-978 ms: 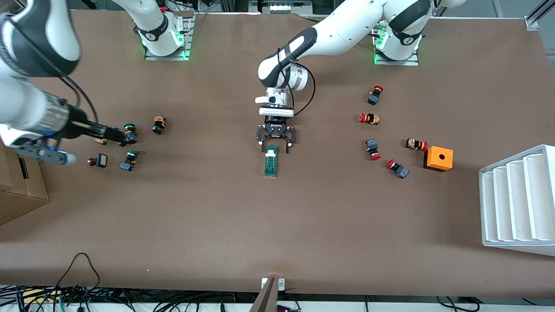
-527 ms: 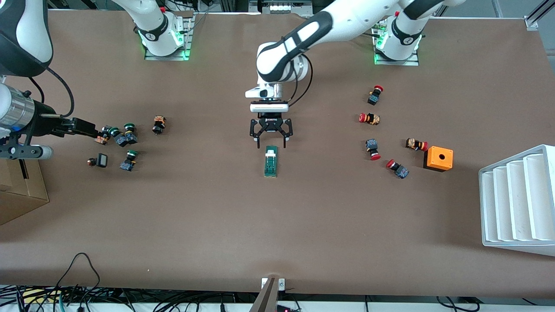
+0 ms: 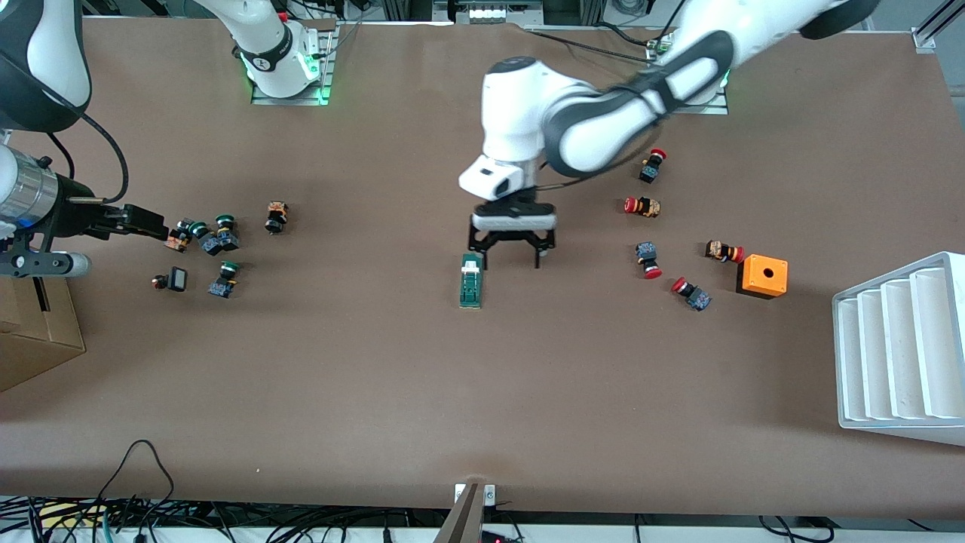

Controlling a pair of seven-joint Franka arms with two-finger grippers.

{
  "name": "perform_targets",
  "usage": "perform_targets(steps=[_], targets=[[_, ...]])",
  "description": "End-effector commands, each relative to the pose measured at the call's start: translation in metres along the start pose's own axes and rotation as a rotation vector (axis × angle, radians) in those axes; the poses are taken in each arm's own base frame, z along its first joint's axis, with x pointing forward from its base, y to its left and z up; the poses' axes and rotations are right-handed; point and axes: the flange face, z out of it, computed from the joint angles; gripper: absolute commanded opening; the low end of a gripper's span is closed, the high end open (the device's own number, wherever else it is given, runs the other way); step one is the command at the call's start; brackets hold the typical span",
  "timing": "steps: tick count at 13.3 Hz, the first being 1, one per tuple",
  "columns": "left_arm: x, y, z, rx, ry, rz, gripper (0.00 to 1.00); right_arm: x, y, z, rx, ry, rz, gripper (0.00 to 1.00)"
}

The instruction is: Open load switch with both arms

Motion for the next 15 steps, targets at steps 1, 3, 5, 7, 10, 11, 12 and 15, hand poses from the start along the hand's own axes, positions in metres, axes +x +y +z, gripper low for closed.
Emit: perform_targets(steps=[1,3,5,7,10,11,12,15], targets=[[0.061,-0.042,-0.023,0.021,-0.210,0.000,1.00,-0.001,0.004,-0.010,-0.015,0.019,-0.011,0.99],[0.121,-0.080,-0.043,0.054,-0.392,0.015,1.00,0.000,-0.002,-0.024,-0.025,0.041,-0.024,0.99],[0.165,-0.122,-0.056,0.060,-0.516,0.059,1.00,-0.003,-0.001,-0.033,-0.026,0.057,-0.030,0.99],[0.190,-0.168,-0.050,0.075,-0.606,0.107,1.00,-0.003,-0.005,-0.044,-0.028,0.081,-0.040,0.99],[0.218,-0.226,-0.048,0.074,-0.698,0.180,1.00,-0.003,-0.004,-0.045,-0.040,0.084,-0.039,0.99],[0.228,-0.255,-0.048,0.066,-0.717,0.204,1.00,-0.002,-0.004,-0.046,-0.043,0.090,-0.041,0.99],[0.238,-0.297,-0.044,0.023,-0.736,0.179,1.00,-0.002,-0.005,-0.046,-0.042,0.091,-0.048,0.99],[0.254,-0.368,-0.052,-0.067,-0.757,0.122,1.00,0.000,-0.004,-0.045,-0.051,0.094,-0.122,0.99]])
